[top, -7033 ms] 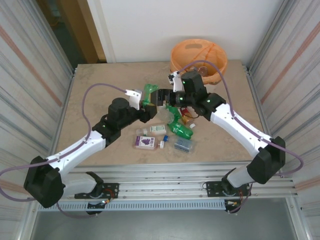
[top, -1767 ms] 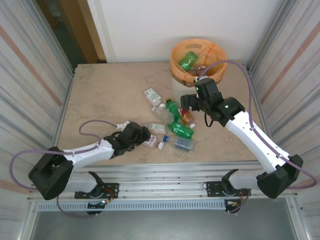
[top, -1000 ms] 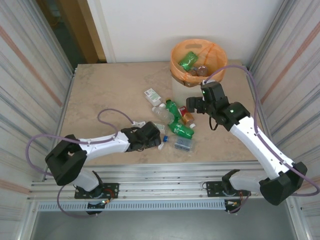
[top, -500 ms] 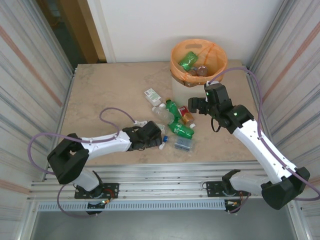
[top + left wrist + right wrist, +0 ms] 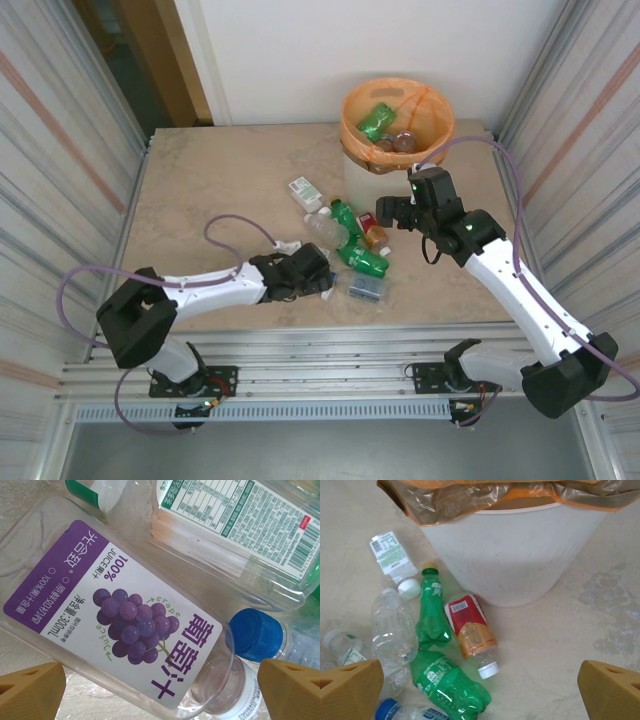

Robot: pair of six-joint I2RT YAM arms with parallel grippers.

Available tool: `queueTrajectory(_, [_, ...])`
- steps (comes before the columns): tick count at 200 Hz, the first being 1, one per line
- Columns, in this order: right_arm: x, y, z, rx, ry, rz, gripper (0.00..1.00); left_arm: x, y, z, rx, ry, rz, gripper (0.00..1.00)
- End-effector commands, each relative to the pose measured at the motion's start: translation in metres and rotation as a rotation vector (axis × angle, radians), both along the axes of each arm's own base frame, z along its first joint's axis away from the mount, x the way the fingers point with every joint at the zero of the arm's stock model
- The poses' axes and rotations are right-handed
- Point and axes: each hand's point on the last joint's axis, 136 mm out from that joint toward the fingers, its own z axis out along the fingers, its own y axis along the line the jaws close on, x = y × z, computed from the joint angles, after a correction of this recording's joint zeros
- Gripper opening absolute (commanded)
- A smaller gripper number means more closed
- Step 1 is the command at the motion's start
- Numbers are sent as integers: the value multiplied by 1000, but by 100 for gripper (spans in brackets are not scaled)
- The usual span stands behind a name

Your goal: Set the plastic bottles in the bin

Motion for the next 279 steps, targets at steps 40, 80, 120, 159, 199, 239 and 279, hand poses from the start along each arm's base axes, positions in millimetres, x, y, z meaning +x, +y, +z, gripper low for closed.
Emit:
queueTrajectory(40, [2,1,-4,31,13,-10,98,6,4,-6,76,8,23,99])
queueTrajectory(80, [2,2,-3,43,8,-7,98,5,8,-11,121,35,10,99])
queueTrajectory(120, [2,3,0,49,7,-5,98,0,24,-17,199,67,12,99])
queueTrajectory(159, [1,3,1,55,7,-6,98,-8,51,-20,226,87,42,93])
queueTrajectory(199, [2,4,0,57,11,-9,98,-9,79,-15,259,82,100,88])
queueTrajectory(239, [5,7,1,54,21,0,98,2,86,-11,201,69,137,99])
queueTrajectory(279, [7,10,7,65,14,12,98,15,84,-16,142,62,164,99])
